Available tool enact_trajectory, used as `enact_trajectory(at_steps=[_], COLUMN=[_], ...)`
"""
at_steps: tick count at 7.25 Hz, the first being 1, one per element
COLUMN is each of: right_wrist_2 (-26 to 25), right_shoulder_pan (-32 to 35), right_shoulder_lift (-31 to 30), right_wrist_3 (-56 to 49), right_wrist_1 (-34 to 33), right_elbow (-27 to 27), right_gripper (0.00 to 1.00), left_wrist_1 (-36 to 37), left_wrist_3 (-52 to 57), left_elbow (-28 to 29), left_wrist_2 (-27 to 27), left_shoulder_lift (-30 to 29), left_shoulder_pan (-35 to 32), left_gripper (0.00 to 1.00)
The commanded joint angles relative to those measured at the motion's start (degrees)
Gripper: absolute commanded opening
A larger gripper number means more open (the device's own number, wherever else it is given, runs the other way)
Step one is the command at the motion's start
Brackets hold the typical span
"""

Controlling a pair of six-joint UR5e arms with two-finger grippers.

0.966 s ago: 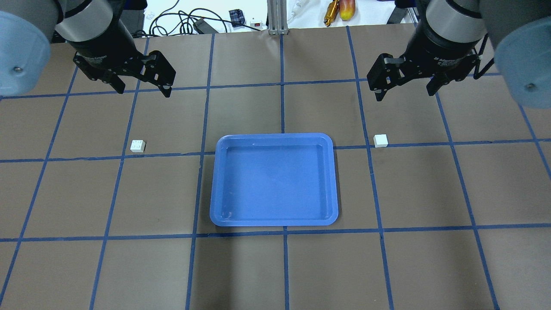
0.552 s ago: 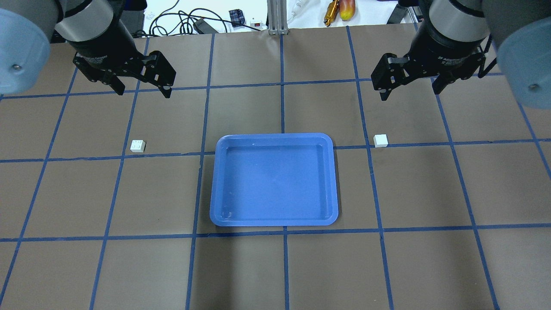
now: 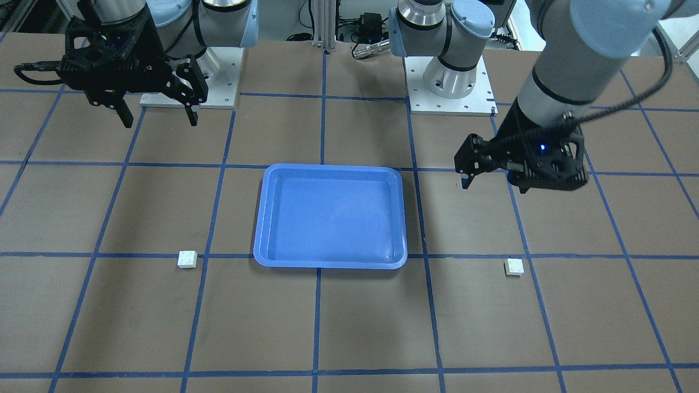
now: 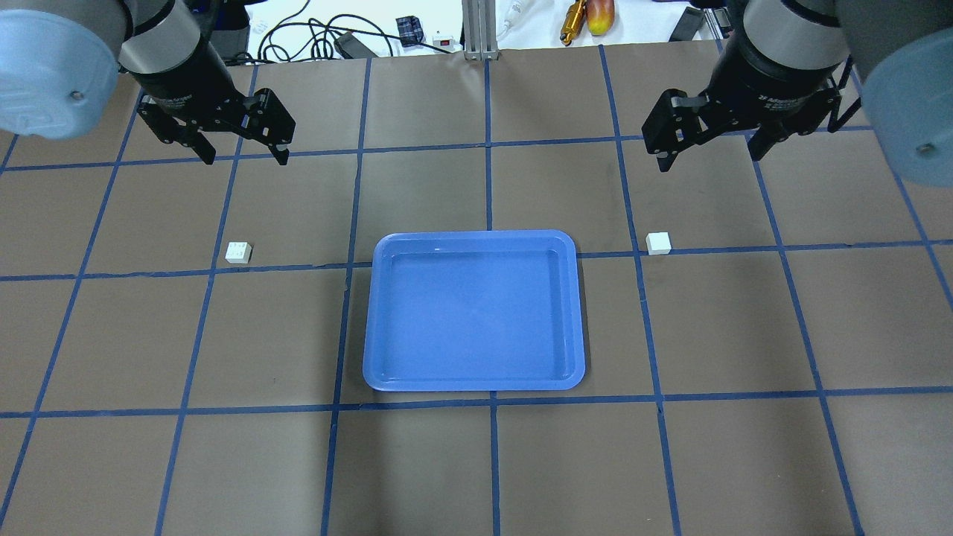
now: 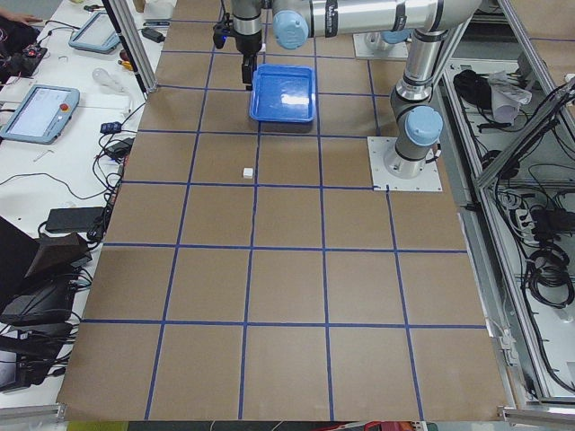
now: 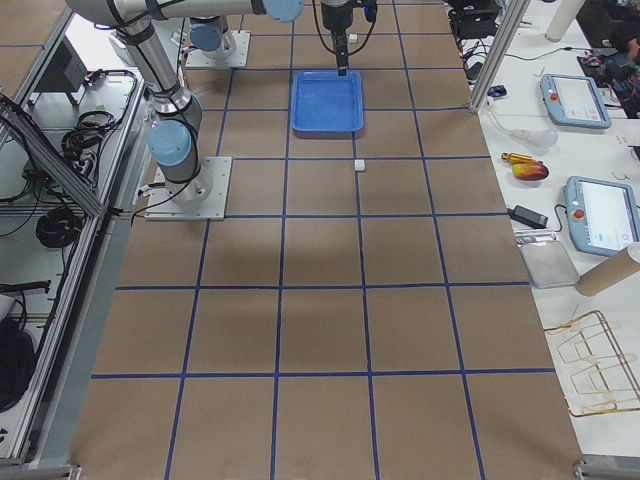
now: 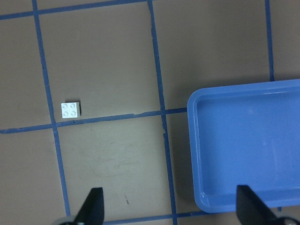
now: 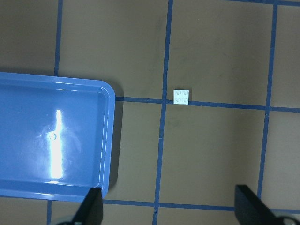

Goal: Assemble white blocks and place on blue tray

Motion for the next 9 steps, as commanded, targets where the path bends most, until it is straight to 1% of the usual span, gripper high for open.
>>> enact_trajectory(at_steps=[1, 2, 3, 4, 6, 7, 8, 9], right_wrist_2=[0.05, 0.05, 0.05, 0.05, 0.31, 1.61, 3.45, 3.30], right_shoulder_pan=[0.06, -0.02, 0.06, -0.02, -0.02, 0.33, 0.07, -0.28], right_shoulder_lift=[-0.05, 0.04, -0.05, 0.04, 0.04, 0.56, 0.74, 0.83], right_wrist_3=[0.08, 0.00, 0.08, 0.09, -0.44, -0.27, -2.79, -14.91], right_wrist_1=[-0.07, -0.07, -0.07, -0.07, -0.07, -2.94, -4.88, -4.99], right_elbow=[-0.03, -0.03, -0.03, -0.03, -0.03, 0.23, 0.76, 0.94], right_gripper=[1.00, 1.00, 1.00, 1.00, 1.00, 1.00, 1.00, 1.00], left_wrist_1=[7.13, 12.56, 17.66, 22.93, 26.31, 26.85, 26.94, 26.86], left_wrist_3=[9.24, 10.58, 12.68, 14.36, 17.87, 17.98, 17.89, 17.89], left_elbow=[-0.78, -1.83, -4.97, -7.53, -11.31, -12.90, -13.61, -13.88], left_wrist_2=[0.00, 1.13, 3.23, 3.08, 0.72, 0.36, 0.18, -0.17], left_shoulder_lift=[-8.54, -12.14, -14.18, -15.33, -16.83, -16.92, -17.01, -17.10], left_shoulder_pan=[8.22, 9.56, 10.18, 11.14, 13.52, 13.53, 13.44, 13.27], left_gripper=[1.00, 1.00, 1.00, 1.00, 1.00, 1.00, 1.00, 0.97])
